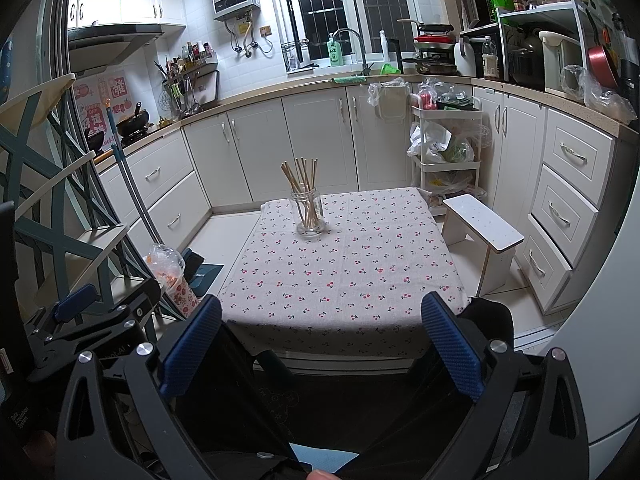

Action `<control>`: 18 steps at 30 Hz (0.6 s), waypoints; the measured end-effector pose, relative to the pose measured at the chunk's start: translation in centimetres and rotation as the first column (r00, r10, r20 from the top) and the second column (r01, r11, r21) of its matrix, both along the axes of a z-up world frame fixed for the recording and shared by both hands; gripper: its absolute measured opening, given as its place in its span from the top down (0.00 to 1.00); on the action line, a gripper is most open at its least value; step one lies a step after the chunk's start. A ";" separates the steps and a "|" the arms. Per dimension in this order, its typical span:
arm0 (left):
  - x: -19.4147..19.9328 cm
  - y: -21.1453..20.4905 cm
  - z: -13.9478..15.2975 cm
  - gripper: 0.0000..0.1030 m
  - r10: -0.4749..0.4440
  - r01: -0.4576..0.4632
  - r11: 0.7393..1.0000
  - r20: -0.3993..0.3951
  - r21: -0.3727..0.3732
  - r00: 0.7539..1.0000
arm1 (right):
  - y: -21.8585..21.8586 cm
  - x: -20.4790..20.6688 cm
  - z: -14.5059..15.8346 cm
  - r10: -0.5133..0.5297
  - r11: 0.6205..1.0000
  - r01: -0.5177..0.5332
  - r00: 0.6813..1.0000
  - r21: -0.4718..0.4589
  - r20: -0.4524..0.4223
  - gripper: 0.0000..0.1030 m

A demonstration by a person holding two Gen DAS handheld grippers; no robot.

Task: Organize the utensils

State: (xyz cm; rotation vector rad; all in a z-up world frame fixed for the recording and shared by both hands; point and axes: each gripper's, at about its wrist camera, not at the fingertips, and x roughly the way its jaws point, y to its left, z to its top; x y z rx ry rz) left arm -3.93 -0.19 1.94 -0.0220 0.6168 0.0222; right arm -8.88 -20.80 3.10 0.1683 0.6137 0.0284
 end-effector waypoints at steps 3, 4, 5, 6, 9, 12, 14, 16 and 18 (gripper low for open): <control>0.0 0.0 0.0 0.07 0.000 0.000 1.000 -0.001 0.000 1.000 | 0.0 0.0 0.0 -0.001 1.000 0.001 1.000 0.000 0.000 0.07; 0.0 0.0 0.0 0.07 0.000 0.000 1.000 -0.002 -0.001 1.000 | 0.0 0.0 0.0 -0.001 1.000 0.001 1.000 0.000 0.000 0.07; 0.0 0.0 0.0 0.07 0.000 0.000 1.000 -0.001 0.000 1.000 | 0.1 0.0 0.0 -0.001 1.000 0.001 1.000 0.000 0.000 0.07; 0.0 0.0 0.0 0.07 0.000 0.000 1.000 -0.001 -0.001 1.000 | 0.1 0.0 0.1 -0.001 1.000 0.001 1.000 0.000 0.000 0.07; 0.1 0.1 0.0 0.07 0.000 0.000 1.000 -0.002 -0.001 1.000 | 0.1 0.0 -0.1 0.000 1.000 0.000 1.000 0.000 -0.002 0.07; 0.0 -0.1 -0.5 0.07 0.000 0.000 1.000 -0.014 0.000 1.000 | 0.2 -0.1 -0.4 0.002 1.000 -0.002 1.000 0.001 -0.004 0.07; -0.2 -0.3 -0.7 0.07 0.001 -0.001 1.000 -0.019 0.000 1.000 | 0.2 -0.1 -0.4 0.002 1.000 -0.002 1.000 0.000 -0.003 0.07; -0.3 -0.6 -1.0 0.07 0.006 -0.006 1.000 -0.018 0.006 1.000 | 0.2 -0.1 -0.4 0.002 1.000 -0.002 1.000 0.001 -0.004 0.07; -0.6 -0.4 -1.0 0.07 0.022 -0.022 1.000 0.006 0.018 1.000 | 0.2 -0.1 -0.5 0.000 1.000 0.000 1.000 0.001 -0.004 0.07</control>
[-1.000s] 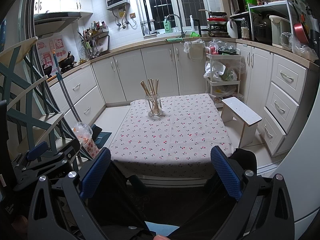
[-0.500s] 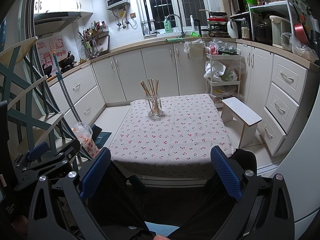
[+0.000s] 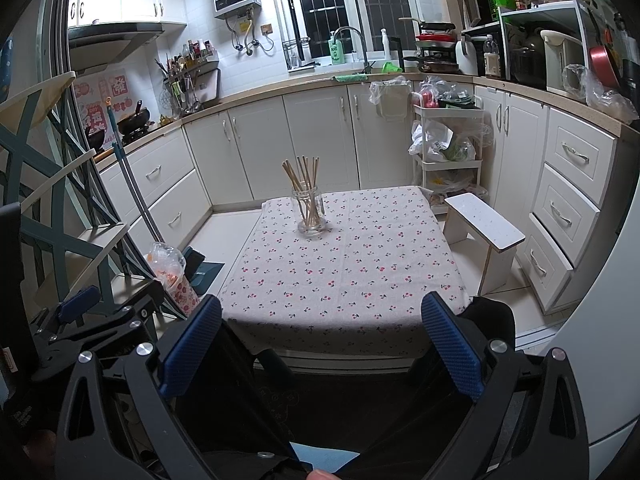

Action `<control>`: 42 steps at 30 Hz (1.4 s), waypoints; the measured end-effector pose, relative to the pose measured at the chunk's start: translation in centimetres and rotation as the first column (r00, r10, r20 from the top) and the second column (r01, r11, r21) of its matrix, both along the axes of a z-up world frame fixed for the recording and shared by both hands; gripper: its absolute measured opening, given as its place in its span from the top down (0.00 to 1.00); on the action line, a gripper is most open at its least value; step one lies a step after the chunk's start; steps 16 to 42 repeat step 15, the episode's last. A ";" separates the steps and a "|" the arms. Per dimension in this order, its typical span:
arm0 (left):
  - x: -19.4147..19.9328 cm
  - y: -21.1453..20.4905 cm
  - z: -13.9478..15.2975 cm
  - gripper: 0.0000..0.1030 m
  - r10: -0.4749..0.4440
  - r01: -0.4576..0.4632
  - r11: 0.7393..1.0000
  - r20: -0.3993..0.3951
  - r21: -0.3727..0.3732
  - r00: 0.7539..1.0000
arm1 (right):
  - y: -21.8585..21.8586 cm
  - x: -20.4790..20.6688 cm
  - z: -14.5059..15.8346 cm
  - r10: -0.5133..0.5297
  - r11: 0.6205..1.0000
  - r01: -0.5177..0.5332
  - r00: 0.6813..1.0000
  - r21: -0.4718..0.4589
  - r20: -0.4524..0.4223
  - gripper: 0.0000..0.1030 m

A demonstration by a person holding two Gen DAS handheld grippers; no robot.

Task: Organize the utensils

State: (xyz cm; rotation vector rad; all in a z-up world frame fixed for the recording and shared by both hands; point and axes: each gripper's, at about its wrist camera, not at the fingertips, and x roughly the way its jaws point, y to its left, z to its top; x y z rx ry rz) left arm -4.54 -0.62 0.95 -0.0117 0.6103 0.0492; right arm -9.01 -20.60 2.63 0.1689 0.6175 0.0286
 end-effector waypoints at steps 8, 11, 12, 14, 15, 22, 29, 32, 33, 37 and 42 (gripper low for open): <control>-0.3 -0.3 0.1 0.08 -0.013 0.013 1.000 0.006 -0.004 1.000 | 0.0 0.0 0.0 0.000 1.000 0.000 1.000 0.001 0.000 0.07; -0.4 -0.4 0.1 0.07 -0.024 0.024 1.000 0.002 -0.003 1.000 | 0.1 0.0 -0.2 0.001 1.000 -0.001 1.000 0.001 0.000 0.07; -0.2 -0.2 0.1 0.07 -0.028 0.028 1.000 0.000 -0.002 1.000 | 0.1 -0.1 -0.2 0.001 1.000 -0.001 1.000 0.002 -0.001 0.07; 0.0 -0.2 0.2 0.07 -0.031 0.031 1.000 -0.004 -0.001 1.000 | 0.1 -0.1 -0.2 0.001 1.000 -0.001 1.000 0.001 0.000 0.07; -0.1 -0.3 0.2 0.07 -0.032 0.032 0.999 -0.006 -0.002 0.999 | 0.1 -0.1 -0.3 0.001 1.000 -0.001 1.000 0.002 0.000 0.07; -0.1 -0.3 0.2 0.07 -0.032 0.032 0.999 -0.006 -0.002 0.999 | 0.1 -0.1 -0.3 0.001 1.000 -0.001 1.000 0.002 0.000 0.07; -0.1 -0.3 0.2 0.07 -0.032 0.032 0.999 -0.006 -0.002 0.999 | 0.1 -0.1 -0.3 0.001 1.000 -0.001 1.000 0.002 0.000 0.07; -0.1 -0.3 0.2 0.07 -0.032 0.032 0.999 -0.006 -0.002 0.999 | 0.1 -0.1 -0.3 0.001 1.000 -0.001 1.000 0.002 0.000 0.07; -0.1 -0.3 0.2 0.07 -0.032 0.032 0.999 -0.006 -0.002 0.999 | 0.1 -0.1 -0.3 0.001 1.000 -0.001 1.000 0.002 0.000 0.07; -0.1 -0.3 0.2 0.07 -0.032 0.032 0.999 -0.006 -0.002 0.999 | 0.1 -0.1 -0.3 0.001 1.000 -0.001 1.000 0.002 0.000 0.07; -0.1 -0.3 0.2 0.07 -0.032 0.032 0.999 -0.006 -0.002 0.999 | 0.1 -0.1 -0.3 0.001 1.000 -0.001 1.000 0.002 0.000 0.07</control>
